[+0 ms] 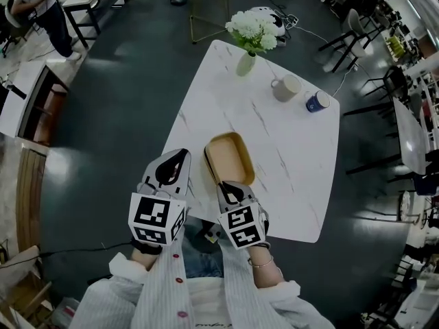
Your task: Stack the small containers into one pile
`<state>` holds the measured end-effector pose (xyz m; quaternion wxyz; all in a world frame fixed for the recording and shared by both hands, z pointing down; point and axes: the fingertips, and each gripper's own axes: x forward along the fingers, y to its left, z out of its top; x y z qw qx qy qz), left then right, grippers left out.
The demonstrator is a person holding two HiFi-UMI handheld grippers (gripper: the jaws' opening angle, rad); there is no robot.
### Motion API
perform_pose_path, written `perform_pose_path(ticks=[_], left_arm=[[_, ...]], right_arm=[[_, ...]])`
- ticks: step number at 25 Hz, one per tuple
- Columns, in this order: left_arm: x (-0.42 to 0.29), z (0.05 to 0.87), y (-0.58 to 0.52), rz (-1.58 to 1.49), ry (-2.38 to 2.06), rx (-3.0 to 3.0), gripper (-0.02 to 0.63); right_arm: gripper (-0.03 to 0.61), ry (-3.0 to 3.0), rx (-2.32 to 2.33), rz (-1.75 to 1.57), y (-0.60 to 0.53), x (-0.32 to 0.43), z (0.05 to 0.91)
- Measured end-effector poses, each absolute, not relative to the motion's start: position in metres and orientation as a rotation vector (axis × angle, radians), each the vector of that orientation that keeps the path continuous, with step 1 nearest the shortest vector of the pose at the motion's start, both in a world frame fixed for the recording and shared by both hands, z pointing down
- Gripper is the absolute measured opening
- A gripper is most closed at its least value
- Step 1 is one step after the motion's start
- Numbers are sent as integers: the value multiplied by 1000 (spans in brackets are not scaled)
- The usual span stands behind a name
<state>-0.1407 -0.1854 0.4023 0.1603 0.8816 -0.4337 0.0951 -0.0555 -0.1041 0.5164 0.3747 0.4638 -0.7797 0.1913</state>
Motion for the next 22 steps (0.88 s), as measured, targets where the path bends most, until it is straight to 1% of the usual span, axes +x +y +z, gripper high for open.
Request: perform_pose_path(ticks=[12, 22], left_arm=[[-144, 410, -181, 283, -1221, 2515, 20], [-140, 413, -179, 293, -1201, 2520, 20]], right_arm=[[26, -1938, 1139, 451, -100, -52, 534], [31, -1942, 1125, 514, -99, -55, 546]])
